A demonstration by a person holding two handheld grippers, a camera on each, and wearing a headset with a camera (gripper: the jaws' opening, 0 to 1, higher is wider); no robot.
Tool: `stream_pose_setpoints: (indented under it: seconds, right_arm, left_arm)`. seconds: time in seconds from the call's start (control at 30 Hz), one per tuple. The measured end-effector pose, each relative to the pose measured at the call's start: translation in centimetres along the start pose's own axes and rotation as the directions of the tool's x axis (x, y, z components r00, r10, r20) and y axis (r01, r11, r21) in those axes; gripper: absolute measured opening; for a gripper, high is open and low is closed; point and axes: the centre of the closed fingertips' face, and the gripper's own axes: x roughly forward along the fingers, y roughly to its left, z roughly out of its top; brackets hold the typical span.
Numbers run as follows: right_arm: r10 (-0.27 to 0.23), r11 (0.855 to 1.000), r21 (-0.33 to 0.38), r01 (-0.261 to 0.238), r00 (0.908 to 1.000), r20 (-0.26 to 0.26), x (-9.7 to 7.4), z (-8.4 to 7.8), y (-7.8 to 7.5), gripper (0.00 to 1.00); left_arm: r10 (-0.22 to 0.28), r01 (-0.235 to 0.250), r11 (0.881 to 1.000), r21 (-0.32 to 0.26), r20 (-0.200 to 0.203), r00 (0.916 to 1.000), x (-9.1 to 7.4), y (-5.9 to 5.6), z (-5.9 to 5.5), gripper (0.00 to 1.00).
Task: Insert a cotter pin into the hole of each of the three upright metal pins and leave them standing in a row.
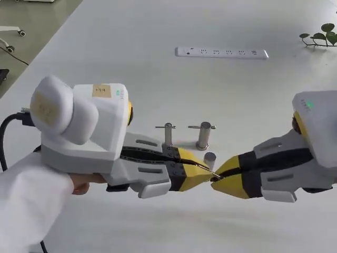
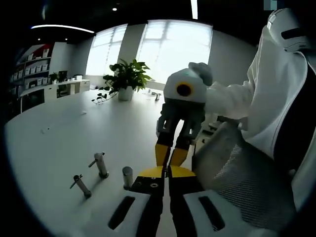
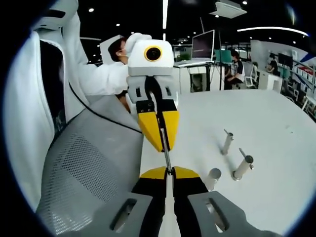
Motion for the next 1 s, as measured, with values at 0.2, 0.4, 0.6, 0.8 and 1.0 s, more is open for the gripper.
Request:
stream_pose_setpoints:
  seconds: [0.2,0.4,0.6,0.8,1.0]
  right_arm:
    - [0.029,1.000,-0.010,-0.029,0.9995,-0.008,-0.5,-0.3,0.5,0.00]
    - [0.040,0.999,-0.025,-0.041,0.9988,-0.028,-0.9,-0.3,0.7,0.00]
    - [0.011,0.999,-0.049,-0.013,0.9992,-0.038,-1.2,-0.4,0.2,0.00]
    - [-0.082,0.996,-0.039,0.080,0.9957,-0.043,-1.9,-1.1,-2.0,0.00]
    - [-0.153,0.988,-0.041,0.150,0.9845,-0.084,-2.8,-2.7,-4.0,0.00]
  left_arm:
    - [-0.030,0.032,0.999,0.043,-0.039,0.9988,0.1,-0.5,-0.7,0.00]
    - [-0.040,0.046,0.996,0.071,-0.084,0.9956,0.5,-0.6,-1.6,0.00]
    - [-0.025,0.032,0.994,0.107,-0.070,0.9972,0.8,-0.2,-1.3,0.01]
    - [0.028,-0.023,0.992,0.127,-0.036,0.9990,1.3,1.2,-0.7,0.17]
    - [0.131,-0.126,0.986,0.110,-0.037,0.9907,2.6,3.6,-1.6,0.28]
